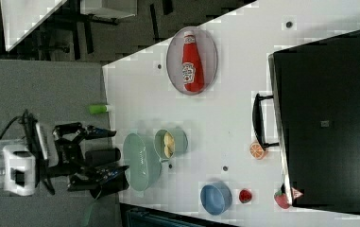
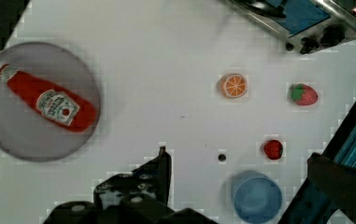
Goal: Pick Banana and place it in mug.
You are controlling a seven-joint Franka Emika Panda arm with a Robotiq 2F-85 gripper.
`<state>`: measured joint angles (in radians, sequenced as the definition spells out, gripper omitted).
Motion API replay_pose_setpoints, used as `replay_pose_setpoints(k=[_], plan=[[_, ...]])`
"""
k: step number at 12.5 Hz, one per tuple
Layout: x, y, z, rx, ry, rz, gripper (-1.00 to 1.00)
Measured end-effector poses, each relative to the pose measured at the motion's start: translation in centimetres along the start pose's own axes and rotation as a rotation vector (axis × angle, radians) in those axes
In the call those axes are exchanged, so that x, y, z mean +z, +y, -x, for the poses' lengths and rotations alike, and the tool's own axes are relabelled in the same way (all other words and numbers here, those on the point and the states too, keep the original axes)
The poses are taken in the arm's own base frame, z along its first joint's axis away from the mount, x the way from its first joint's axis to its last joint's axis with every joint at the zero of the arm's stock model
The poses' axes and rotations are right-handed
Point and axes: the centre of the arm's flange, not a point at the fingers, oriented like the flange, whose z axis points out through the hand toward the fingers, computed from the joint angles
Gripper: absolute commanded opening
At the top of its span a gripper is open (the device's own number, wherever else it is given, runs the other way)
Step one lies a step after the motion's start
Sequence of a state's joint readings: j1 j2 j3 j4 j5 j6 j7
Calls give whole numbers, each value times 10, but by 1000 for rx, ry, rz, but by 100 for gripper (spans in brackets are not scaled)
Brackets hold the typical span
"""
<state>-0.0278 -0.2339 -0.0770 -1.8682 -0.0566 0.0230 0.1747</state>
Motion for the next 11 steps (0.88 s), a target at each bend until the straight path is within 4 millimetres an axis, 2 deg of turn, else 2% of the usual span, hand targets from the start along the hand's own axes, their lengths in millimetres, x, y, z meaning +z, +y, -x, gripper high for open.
replay_pose_setpoints(k=[2, 4, 5, 9, 11], plan=[[22, -9, 6, -44, -5, 38, 100], [28, -26, 21, -95, -21, 82, 100], [31, -33, 32, -108, -50, 42, 100], [22, -24, 32, -114, -6, 45, 100], [16, -28, 30, -111, -15, 19, 100]])
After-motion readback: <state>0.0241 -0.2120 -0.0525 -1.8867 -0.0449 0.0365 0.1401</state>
